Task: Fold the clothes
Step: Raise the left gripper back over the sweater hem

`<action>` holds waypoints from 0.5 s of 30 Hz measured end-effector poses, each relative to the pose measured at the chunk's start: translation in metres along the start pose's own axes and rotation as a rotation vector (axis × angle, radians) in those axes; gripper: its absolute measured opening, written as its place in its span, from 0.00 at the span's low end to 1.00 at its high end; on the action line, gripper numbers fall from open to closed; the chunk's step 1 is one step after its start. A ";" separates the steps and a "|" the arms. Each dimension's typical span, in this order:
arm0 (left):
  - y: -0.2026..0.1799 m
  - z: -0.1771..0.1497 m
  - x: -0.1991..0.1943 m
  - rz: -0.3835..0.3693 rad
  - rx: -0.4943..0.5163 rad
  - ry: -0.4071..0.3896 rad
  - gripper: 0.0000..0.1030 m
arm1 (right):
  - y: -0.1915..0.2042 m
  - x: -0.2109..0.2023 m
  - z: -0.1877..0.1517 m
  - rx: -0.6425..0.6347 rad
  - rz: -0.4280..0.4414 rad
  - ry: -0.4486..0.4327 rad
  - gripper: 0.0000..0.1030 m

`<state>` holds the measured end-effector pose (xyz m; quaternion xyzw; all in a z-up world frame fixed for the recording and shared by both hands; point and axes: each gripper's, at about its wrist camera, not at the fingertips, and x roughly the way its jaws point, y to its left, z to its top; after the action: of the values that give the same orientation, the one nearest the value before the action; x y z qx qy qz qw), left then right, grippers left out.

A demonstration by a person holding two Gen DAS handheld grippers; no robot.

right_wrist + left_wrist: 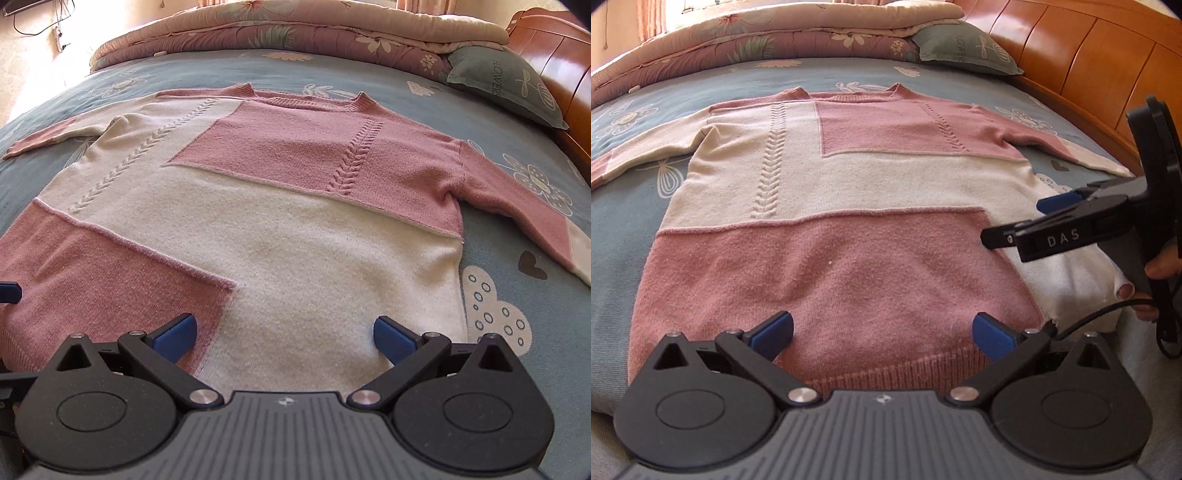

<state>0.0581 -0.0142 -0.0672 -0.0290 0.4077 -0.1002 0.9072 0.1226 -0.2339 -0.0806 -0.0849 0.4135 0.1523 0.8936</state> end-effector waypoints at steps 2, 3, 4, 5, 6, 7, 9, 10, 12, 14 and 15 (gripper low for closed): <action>0.009 -0.001 -0.004 -0.005 -0.040 -0.023 0.99 | 0.003 -0.003 -0.008 0.015 -0.013 -0.019 1.00; 0.013 0.000 -0.001 -0.003 -0.062 -0.012 0.99 | 0.003 -0.005 -0.011 0.028 -0.017 -0.028 1.00; 0.018 0.002 0.002 0.000 -0.084 0.005 0.99 | 0.004 -0.006 -0.015 0.041 -0.021 -0.037 1.00; 0.021 0.002 0.003 -0.006 -0.099 0.003 0.99 | 0.004 -0.007 -0.017 0.049 -0.025 -0.045 1.00; 0.022 0.001 0.001 -0.015 -0.108 0.002 0.99 | 0.004 -0.007 -0.018 0.053 -0.028 -0.052 1.00; 0.023 -0.001 0.000 -0.023 -0.115 0.002 0.99 | 0.005 -0.008 -0.019 0.056 -0.033 -0.062 1.00; 0.023 -0.003 -0.004 -0.038 -0.102 0.003 0.99 | 0.006 -0.009 -0.023 0.058 -0.041 -0.087 1.00; 0.025 -0.002 -0.005 -0.045 -0.092 0.004 0.99 | 0.007 -0.009 -0.025 0.059 -0.043 -0.094 1.00; 0.031 0.009 -0.006 -0.021 -0.062 -0.010 0.99 | 0.007 -0.009 -0.025 0.060 -0.047 -0.100 1.00; 0.037 0.024 -0.007 0.024 -0.030 -0.033 0.99 | 0.007 -0.009 -0.024 0.061 -0.046 -0.102 1.00; 0.040 0.031 -0.007 0.037 -0.019 -0.043 0.99 | 0.007 -0.009 -0.024 0.061 -0.046 -0.104 1.00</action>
<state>0.0830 0.0252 -0.0470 -0.0323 0.3895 -0.0786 0.9171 0.0976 -0.2356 -0.0895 -0.0591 0.3691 0.1232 0.9193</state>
